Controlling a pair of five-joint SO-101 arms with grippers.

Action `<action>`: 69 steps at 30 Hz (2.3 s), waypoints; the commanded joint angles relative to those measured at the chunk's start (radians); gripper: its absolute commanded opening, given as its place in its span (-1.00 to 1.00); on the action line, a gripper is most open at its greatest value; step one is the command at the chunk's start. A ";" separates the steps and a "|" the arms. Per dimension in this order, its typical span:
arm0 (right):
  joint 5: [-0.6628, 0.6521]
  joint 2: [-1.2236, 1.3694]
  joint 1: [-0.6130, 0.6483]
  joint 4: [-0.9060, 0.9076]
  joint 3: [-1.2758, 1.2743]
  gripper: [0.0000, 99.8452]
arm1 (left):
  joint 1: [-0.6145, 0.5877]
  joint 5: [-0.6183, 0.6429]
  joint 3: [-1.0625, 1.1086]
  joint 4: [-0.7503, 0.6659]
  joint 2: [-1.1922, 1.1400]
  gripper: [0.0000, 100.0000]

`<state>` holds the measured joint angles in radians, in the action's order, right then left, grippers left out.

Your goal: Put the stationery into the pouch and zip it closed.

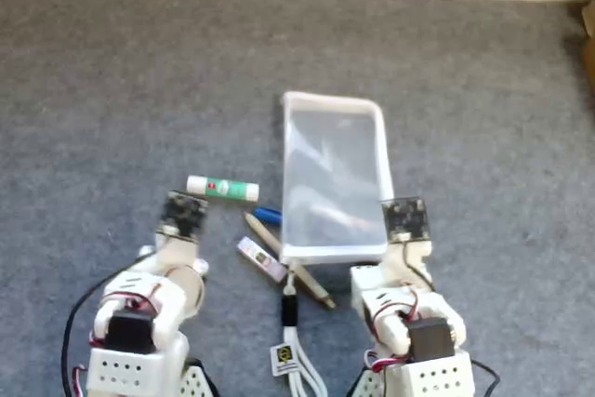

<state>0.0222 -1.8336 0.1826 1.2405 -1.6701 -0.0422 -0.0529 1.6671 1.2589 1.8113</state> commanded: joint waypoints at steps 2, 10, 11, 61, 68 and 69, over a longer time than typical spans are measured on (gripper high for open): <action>0.006 -0.008 -0.153 -0.070 -0.110 -0.99 | -0.176 -0.011 -0.054 -0.006 0.008 -0.99; 0.011 -0.008 -0.111 -0.104 0.137 -0.99 | -0.193 -0.011 -0.051 -0.012 0.008 -0.99; 0.011 -0.008 -0.090 -0.104 0.174 -0.99 | -0.193 -0.011 -0.051 -0.012 0.008 -0.99; 0.316 0.981 0.639 0.038 0.865 -0.72 | -0.344 -0.009 0.016 -0.132 0.008 -0.98; 0.367 1.164 0.691 -0.042 0.862 -0.72 | -0.344 -0.009 0.016 -0.132 0.008 -0.98; 0.368 1.190 0.690 -0.048 0.860 -0.72 | -0.344 -0.009 0.016 -0.132 0.008 -0.98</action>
<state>0.3705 -0.6951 0.8592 1.2283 -0.8124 -0.3751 -0.0529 1.6717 1.1485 1.8113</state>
